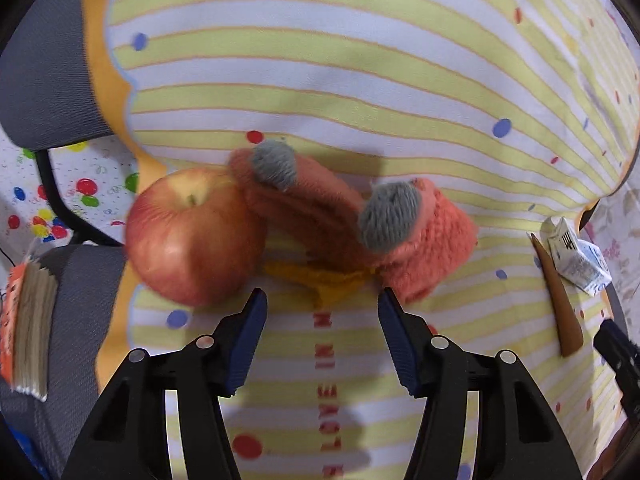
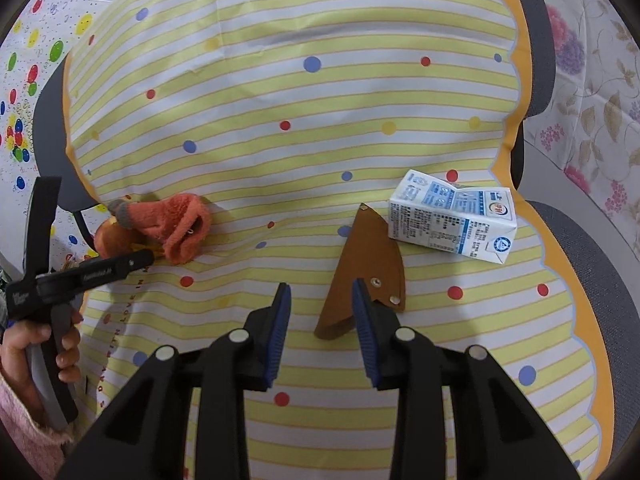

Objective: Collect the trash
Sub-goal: 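Grasp the yellow scrap with the left tool while the right tool grasps the brown leather sheath, then carry the yellow scrap and brown sheath to the bin, releasing the scrap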

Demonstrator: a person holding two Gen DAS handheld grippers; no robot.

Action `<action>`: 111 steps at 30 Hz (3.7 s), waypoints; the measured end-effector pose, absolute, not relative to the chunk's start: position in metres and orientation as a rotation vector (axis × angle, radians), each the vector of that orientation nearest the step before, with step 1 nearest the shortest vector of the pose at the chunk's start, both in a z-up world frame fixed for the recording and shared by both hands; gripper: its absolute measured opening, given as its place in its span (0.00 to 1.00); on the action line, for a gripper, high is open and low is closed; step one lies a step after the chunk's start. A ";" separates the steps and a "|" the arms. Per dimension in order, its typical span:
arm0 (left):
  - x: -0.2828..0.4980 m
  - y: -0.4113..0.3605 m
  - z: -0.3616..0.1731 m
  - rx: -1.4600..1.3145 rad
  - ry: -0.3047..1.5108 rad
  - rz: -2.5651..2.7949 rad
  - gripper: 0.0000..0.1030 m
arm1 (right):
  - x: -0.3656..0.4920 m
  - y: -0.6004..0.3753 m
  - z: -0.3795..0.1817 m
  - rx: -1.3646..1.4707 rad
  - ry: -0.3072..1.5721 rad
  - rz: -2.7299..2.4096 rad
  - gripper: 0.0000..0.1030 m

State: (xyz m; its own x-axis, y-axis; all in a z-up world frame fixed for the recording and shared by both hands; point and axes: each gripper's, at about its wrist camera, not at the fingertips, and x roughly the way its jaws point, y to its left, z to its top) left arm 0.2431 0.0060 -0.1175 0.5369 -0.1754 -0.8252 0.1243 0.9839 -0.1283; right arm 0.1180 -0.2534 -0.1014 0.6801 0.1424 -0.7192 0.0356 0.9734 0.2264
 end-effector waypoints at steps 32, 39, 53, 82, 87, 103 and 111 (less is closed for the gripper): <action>0.131 -0.069 -0.083 0.063 0.837 -0.410 0.10 | 0.125 -0.276 -0.126 0.294 0.906 0.036 0.58; 0.135 -0.068 -0.092 0.057 0.863 -0.397 0.10 | 0.163 -0.270 -0.141 0.288 0.975 0.014 0.62; 0.082 -0.081 -0.088 0.088 0.892 -0.522 0.10 | 0.039 -0.261 -0.122 0.178 1.027 0.061 0.56; 0.032 -0.086 -0.087 0.156 0.897 -0.511 0.10 | 0.020 -0.264 -0.127 0.203 1.022 -0.090 0.52; 0.027 -0.084 -0.084 0.160 0.888 -0.507 0.10 | 0.010 -0.258 -0.121 0.176 0.986 -0.087 0.51; -0.029 -0.094 -0.062 0.178 0.773 -0.554 0.10 | -0.086 -0.261 -0.062 0.237 0.815 -0.061 0.51; -0.063 -0.106 -0.061 0.186 0.743 -0.633 0.10 | -0.143 -0.275 -0.052 0.272 0.759 -0.123 0.51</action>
State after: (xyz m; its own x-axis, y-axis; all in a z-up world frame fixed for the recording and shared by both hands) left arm -0.0634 -0.1061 -0.0613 0.5614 -0.4702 -0.6810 0.5973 0.7998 -0.0598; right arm -0.1432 -0.2751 -0.0524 0.7203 -0.0123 -0.6936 0.2078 0.9577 0.1988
